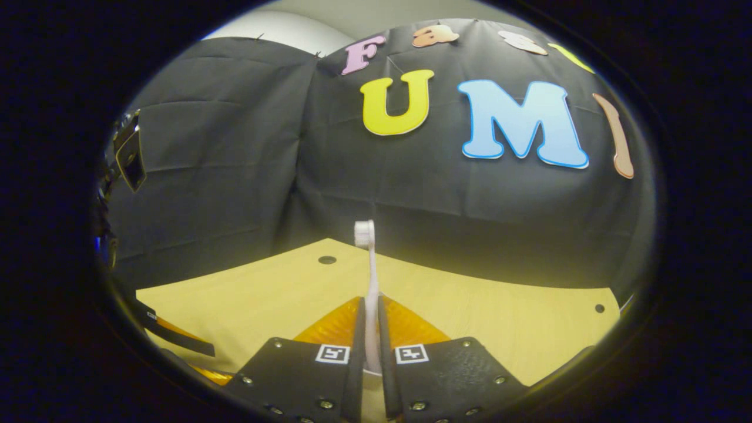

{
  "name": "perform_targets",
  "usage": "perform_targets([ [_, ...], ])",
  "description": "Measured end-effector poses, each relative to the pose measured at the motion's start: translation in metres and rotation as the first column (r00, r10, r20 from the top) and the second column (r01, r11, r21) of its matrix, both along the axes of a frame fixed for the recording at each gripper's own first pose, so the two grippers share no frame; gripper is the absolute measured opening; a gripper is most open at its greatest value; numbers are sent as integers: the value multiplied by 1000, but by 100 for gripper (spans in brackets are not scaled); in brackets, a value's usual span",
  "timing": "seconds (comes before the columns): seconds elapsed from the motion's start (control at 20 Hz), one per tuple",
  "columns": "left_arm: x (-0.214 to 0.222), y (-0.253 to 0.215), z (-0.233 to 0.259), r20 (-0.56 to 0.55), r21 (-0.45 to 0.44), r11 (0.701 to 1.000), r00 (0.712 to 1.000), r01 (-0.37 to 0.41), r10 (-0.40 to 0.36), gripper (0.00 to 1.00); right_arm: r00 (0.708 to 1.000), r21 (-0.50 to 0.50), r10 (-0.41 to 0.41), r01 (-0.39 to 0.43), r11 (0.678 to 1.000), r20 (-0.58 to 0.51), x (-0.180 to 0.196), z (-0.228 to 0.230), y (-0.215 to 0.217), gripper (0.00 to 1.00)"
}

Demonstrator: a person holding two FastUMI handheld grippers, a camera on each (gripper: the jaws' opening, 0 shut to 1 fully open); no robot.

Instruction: Put the toothbrush and toothpaste on the desktop into the cup, then pick up the cup and place it on the coaster on the desktop.

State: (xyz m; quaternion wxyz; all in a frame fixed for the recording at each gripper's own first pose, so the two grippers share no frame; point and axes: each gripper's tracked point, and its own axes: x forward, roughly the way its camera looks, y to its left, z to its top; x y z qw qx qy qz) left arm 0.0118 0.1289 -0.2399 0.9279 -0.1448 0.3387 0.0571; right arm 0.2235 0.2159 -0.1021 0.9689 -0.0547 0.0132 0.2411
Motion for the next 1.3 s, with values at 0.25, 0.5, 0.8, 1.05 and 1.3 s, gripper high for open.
perform_targets([
  [0.25,-2,-7,3,-1,-21,1000,1000,-23,23,96,1000,27,12,-12,1000,-5,-12,11,-3,61],
  [0.5,1,-16,12,15,-42,998,999,-44,44,96,999,12,-36,35,999,16,-26,31,-30,79],
  [0.8,7,-35,20,21,-41,999,999,-25,26,100,995,21,-103,103,994,16,-54,66,-75,79],
  [1.05,14,-57,20,-7,-61,998,999,31,-31,92,985,12,-172,172,985,-3,-85,79,-112,79],
  [1.3,32,-77,12,-83,-48,993,990,106,-110,96,975,33,-221,222,974,-35,-110,82,-142,79],
])
